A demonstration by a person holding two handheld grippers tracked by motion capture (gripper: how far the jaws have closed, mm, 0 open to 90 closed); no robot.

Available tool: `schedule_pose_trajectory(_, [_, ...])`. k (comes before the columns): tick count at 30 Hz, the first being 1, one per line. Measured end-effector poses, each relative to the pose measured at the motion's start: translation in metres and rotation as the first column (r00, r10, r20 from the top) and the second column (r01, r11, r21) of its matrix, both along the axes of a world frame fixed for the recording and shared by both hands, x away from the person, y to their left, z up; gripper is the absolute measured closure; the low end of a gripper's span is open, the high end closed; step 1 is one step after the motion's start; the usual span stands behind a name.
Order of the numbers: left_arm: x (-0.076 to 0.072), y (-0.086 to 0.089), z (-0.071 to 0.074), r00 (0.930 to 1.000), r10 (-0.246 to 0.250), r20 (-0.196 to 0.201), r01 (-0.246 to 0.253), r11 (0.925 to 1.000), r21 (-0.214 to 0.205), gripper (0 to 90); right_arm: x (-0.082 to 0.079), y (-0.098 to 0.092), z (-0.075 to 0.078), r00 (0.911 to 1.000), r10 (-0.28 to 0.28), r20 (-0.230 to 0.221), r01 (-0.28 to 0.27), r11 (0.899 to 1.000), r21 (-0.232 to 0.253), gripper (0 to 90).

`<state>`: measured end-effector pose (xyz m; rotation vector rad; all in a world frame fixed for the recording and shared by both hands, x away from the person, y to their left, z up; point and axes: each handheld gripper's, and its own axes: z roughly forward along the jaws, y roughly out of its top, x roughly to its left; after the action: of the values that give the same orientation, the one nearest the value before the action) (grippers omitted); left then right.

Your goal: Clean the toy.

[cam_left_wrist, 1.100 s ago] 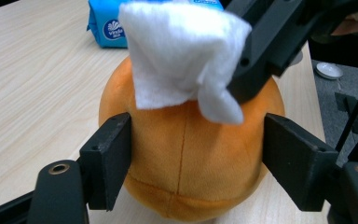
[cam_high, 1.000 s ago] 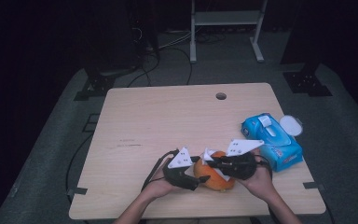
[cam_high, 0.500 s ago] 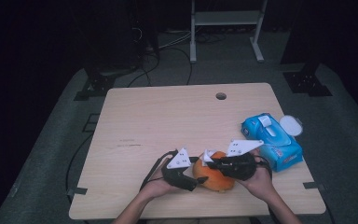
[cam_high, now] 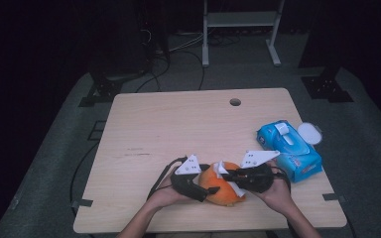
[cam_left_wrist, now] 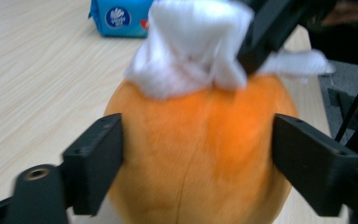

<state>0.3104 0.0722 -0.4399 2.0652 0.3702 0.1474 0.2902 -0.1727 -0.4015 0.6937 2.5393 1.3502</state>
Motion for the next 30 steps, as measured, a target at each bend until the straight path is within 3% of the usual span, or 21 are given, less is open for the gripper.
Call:
schedule_pose_trajectory(6, [0.005, 0.011, 0.0, 0.9993, -0.013, -0.035, 0.013, 0.9999, 0.005, 23.5, 0.011, -0.028, -0.007, 0.9956, -0.078, -0.052, 0.079, 0.997, 0.023, 83.0])
schedule_pose_trajectory(10, [0.001, 0.001, 0.007, 0.9998, -0.009, 0.015, 0.01, 0.9977, -0.067, 12.7, 0.009, -0.024, -0.007, 0.9962, -0.075, -0.045, 0.077, 0.996, 0.033, 83.1])
schedule_pose_trajectory(12, [-0.001, -0.005, 0.007, 0.9988, -0.021, 0.043, 0.023, 0.999, -0.038, 12.2, 0.006, -0.018, -0.003, 0.9983, -0.041, -0.04, 0.043, 0.998, 0.053, 83.1])
schedule_pose_trajectory(13, [-0.002, -0.005, 0.006, 0.9986, -0.027, 0.046, 0.028, 0.9992, -0.028, 14.2, 0.003, -0.014, -0.001, 0.9994, -0.028, -0.021, 0.029, 0.999, 0.037, 83.1])
schedule_pose_trajectory(16, [0.0, 0.0, 0.004, 0.9995, -0.009, 0.03, 0.009, 0.9999, -0.007, 22.5, 0.001, -0.014, -0.001, 0.9996, -0.026, -0.01, 0.026, 1.0, 0.014, 83.1])
schedule_pose_trajectory(20, [0.006, 0.01, 0.003, 0.9995, 0.031, -0.005, -0.031, 0.9995, -0.008, 25.4, 0.01, -0.028, -0.007, 0.9963, -0.077, -0.038, 0.077, 0.997, 0.011, 83.1])
schedule_pose_trajectory(23, [0.011, 0.018, 0.002, 0.9979, 0.055, -0.034, -0.057, 0.9978, -0.034, 25.3, 0.012, -0.038, -0.01, 0.9939, -0.099, -0.049, 0.1, 0.995, 0.002, 83.1])
schedule_pose_trajectory(25, [0.012, 0.018, 0.0, 0.9976, 0.05, -0.048, -0.052, 0.9979, -0.039, 24.6, 0.012, -0.04, -0.008, 0.9946, -0.09, -0.051, 0.09, 0.996, 0.006, 83.1])
schedule_pose_trajectory(30, [0.01, 0.015, 0.0, 0.9981, 0.051, -0.034, -0.053, 0.9982, -0.03, 23.4, 0.006, -0.04, 0.006, 0.9994, -0.014, -0.031, 0.014, 1.0, -0.027, 83.2])
